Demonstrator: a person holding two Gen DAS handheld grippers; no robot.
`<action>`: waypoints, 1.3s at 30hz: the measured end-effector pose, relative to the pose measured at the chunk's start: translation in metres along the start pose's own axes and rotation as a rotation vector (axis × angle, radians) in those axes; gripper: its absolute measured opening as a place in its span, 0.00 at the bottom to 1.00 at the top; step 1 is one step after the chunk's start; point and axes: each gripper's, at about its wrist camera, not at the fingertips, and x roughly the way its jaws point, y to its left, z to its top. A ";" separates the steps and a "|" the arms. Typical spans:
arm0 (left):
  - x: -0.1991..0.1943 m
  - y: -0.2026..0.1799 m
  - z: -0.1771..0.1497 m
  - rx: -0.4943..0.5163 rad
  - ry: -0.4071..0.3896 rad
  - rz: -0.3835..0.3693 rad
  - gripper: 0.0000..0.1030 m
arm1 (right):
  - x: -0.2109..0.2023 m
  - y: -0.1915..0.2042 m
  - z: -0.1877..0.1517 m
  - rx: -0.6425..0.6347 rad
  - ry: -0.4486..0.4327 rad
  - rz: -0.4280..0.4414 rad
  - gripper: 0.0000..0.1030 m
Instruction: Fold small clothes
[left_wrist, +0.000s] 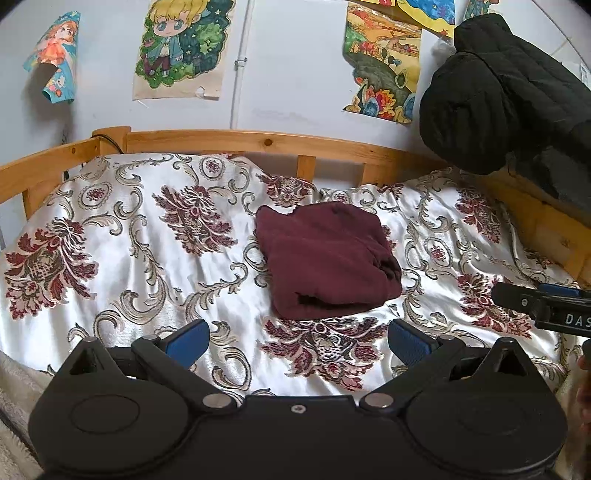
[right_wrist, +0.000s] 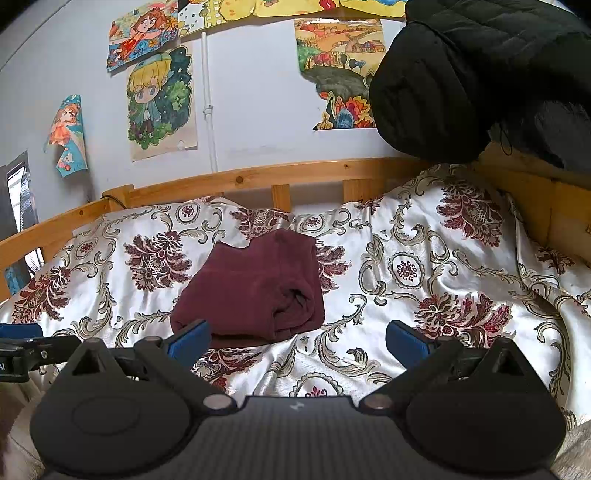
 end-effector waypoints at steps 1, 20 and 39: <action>0.000 -0.001 -0.001 0.001 0.005 -0.007 0.99 | 0.000 0.000 0.000 0.000 0.000 0.000 1.00; -0.002 -0.007 0.003 0.060 -0.044 0.121 0.99 | 0.002 -0.001 -0.004 0.000 0.010 -0.003 1.00; 0.006 -0.002 0.004 0.055 0.007 0.161 0.99 | 0.008 -0.001 -0.004 -0.005 0.042 -0.006 1.00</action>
